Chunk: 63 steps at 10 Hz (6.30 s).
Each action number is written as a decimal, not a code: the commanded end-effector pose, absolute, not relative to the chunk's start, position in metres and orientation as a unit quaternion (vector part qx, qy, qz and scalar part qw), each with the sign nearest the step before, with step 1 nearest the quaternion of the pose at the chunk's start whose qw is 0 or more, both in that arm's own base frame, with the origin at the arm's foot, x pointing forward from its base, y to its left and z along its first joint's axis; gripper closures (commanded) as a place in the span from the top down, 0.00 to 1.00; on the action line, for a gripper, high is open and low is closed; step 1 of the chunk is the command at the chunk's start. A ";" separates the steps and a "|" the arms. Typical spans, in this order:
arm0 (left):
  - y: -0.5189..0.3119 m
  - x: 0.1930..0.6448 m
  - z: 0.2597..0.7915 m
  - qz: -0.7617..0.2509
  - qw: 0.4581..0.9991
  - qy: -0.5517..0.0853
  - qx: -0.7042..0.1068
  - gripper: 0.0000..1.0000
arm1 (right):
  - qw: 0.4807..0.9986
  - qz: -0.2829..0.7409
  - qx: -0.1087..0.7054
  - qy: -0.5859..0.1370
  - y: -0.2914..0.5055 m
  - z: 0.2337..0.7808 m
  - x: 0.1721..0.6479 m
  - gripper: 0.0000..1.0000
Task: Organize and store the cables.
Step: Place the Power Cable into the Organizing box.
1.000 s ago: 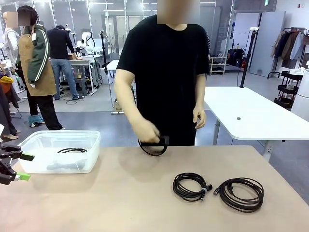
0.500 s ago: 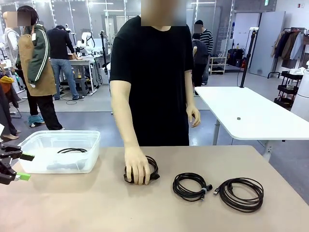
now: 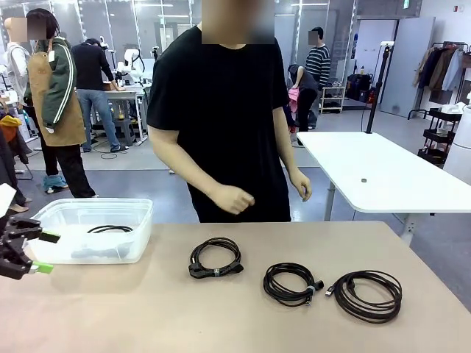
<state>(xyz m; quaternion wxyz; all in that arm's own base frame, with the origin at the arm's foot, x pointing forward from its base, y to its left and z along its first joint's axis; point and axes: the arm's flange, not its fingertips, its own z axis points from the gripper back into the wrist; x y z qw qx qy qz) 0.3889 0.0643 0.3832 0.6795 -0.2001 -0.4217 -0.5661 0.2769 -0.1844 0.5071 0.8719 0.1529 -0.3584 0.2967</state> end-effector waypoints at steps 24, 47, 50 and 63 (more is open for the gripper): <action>-0.398 0.514 0.329 -0.704 0.701 -0.112 -0.004 1.00 | 0.868 0.303 0.154 -0.361 -0.185 0.507 0.276 1.00; -0.281 0.477 0.477 -0.742 0.655 -0.138 -0.039 0.07 | 0.868 0.303 0.154 -0.361 -0.185 0.507 0.276 1.00; -0.197 0.470 0.526 -0.764 0.620 -0.173 0.046 0.07 | 0.868 0.303 0.154 -0.361 -0.185 0.507 0.276 1.00; -0.024 0.573 0.448 -0.748 0.653 -0.115 -0.016 0.07 | 0.868 0.303 0.154 -0.361 -0.185 0.507 0.276 1.00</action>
